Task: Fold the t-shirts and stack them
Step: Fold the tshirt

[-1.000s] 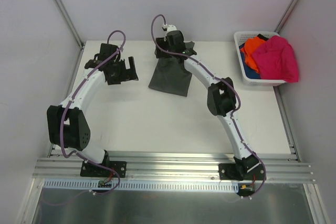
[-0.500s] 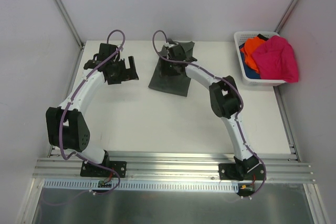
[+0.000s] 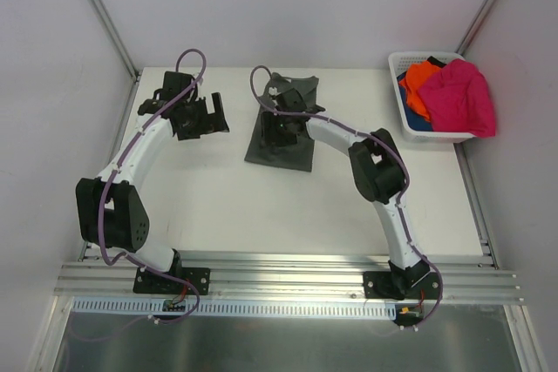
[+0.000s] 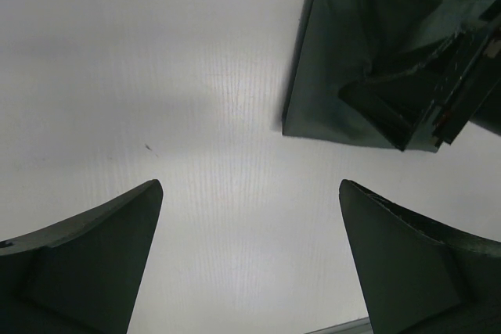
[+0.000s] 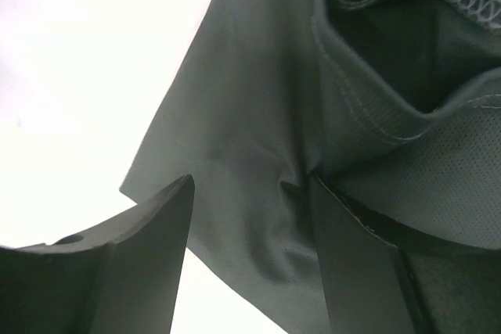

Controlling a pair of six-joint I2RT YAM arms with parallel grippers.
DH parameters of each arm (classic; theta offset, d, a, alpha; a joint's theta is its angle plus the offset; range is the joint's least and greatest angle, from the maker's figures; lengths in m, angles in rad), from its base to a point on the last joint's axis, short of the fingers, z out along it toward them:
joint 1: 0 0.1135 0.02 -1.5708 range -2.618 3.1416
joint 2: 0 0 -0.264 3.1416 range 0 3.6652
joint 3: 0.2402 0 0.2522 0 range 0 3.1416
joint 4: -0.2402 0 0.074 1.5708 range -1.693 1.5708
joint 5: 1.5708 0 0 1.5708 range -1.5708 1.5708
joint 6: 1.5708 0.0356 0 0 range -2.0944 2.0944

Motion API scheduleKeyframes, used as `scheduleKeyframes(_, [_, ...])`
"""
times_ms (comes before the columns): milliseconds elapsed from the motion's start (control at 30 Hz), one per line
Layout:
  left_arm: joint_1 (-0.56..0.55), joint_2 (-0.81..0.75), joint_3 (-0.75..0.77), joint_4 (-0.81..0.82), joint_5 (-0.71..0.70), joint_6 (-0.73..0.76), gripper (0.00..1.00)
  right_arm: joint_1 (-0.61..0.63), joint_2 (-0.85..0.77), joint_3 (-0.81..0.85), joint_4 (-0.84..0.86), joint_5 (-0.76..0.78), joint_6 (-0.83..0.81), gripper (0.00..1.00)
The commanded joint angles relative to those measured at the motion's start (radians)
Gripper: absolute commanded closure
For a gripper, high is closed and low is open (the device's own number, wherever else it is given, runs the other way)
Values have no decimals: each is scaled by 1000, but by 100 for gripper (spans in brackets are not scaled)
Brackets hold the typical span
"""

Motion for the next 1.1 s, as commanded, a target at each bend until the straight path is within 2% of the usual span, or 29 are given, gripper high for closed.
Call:
scheduleKeyframes(0, [16, -39, 32, 0, 15, -21, 2, 27, -112, -119, -81, -77, 67, 36])
scheduleKeyframes(167, [21, -28, 46, 0, 24, -27, 2, 23, -173, -256, -81, -94, 78, 36])
scheduleKeyframes(500, [24, -39, 17, -2, 49, -37, 2, 25, -246, -309, -98, -92, 49, 35])
scheduleKeyframes(700, [24, -64, -9, 0, 55, -22, 1, 36, -345, -366, -55, -23, 3, 26])
scheduleKeyframes(800, [27, -74, -11, 0, 73, -10, 1, 36, -356, -336, -47, -4, -42, 23])
scheduleKeyframes(933, [31, -84, -6, -2, 131, 10, 1, 27, -319, -167, -64, -2, -92, 22])
scheduleKeyframes(1067, [31, -91, -21, -2, 167, 4, 1, 20, -304, -92, -61, 13, -118, 20])
